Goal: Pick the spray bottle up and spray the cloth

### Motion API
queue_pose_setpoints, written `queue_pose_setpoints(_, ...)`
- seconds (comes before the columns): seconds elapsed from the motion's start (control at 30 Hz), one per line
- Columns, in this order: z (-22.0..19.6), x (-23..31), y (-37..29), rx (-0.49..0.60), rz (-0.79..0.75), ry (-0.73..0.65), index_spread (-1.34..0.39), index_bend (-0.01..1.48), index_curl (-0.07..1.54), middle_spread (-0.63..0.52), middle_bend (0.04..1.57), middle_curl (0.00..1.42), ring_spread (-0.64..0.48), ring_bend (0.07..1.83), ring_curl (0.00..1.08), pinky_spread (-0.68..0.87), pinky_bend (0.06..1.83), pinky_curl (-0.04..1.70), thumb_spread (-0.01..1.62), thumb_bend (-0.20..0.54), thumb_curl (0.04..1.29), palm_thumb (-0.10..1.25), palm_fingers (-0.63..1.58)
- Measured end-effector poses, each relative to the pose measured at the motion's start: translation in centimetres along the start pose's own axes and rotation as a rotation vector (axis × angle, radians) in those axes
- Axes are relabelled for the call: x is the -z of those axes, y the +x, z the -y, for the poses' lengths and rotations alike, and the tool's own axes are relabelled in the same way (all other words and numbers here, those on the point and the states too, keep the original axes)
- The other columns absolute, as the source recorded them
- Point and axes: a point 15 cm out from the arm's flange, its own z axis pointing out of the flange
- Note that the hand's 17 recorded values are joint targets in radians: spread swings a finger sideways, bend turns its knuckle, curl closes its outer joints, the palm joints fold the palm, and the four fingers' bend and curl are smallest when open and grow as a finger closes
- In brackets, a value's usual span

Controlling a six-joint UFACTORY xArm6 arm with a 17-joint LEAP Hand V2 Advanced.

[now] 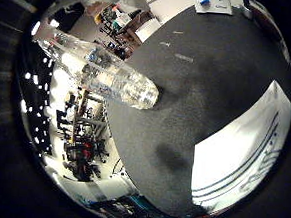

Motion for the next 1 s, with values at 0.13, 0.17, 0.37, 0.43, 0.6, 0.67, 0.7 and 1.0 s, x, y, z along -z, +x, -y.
queue_pose_setpoints(0.13,-0.7,1.5,0.6,0.012,-0.079,-0.051,-0.39,0.29,0.36,0.03,0.23,0.32,0.30,0.34,0.21,0.64,0.77,0.23,0.97,-0.028,0.49,0.54,0.12)
queue_pose_setpoints(0.17,-0.9,2.2,0.8,0.014,-0.108,-0.066,-0.39,0.28,0.36,0.03,0.21,0.32,0.30,0.33,0.20,0.64,0.75,0.22,0.97,-0.028,0.49,0.54,0.13)
queue_pose_setpoints(0.37,-0.9,7.8,1.1,0.039,-0.277,-0.104,-0.41,0.24,0.36,0.03,0.18,0.31,0.30,0.26,0.20,0.64,0.69,0.20,0.96,-0.030,0.48,0.55,0.17)
queue_pose_setpoints(0.43,-0.6,9.5,0.6,0.053,-0.315,-0.099,-0.42,0.24,0.36,0.03,0.17,0.30,0.31,0.25,0.20,0.64,0.68,0.20,0.96,-0.029,0.48,0.55,0.17)
queue_pose_setpoints(0.6,-1.1,14.6,-0.4,0.066,-0.443,-0.102,-0.43,0.23,0.36,0.03,0.17,0.28,0.31,0.21,0.21,0.63,0.65,0.20,0.95,-0.028,0.48,0.56,0.19)
queue_pose_setpoints(0.67,-2.0,16.5,-0.8,0.053,-0.493,-0.099,-0.43,0.23,0.36,0.03,0.17,0.27,0.31,0.21,0.21,0.63,0.65,0.20,0.95,-0.029,0.48,0.56,0.20)
queue_pose_setpoints(0.7,-2.4,17.3,-1.0,0.049,-0.514,-0.094,-0.43,0.23,0.36,0.03,0.17,0.27,0.31,0.20,0.22,0.63,0.64,0.20,0.95,-0.029,0.48,0.57,0.20)
queue_pose_setpoints(1.0,-4.4,24.0,-2.9,0.031,-0.706,0.045,-0.44,0.24,0.37,0.04,0.17,0.26,0.31,0.19,0.22,0.62,0.60,0.20,0.95,-0.029,0.49,0.57,0.20)
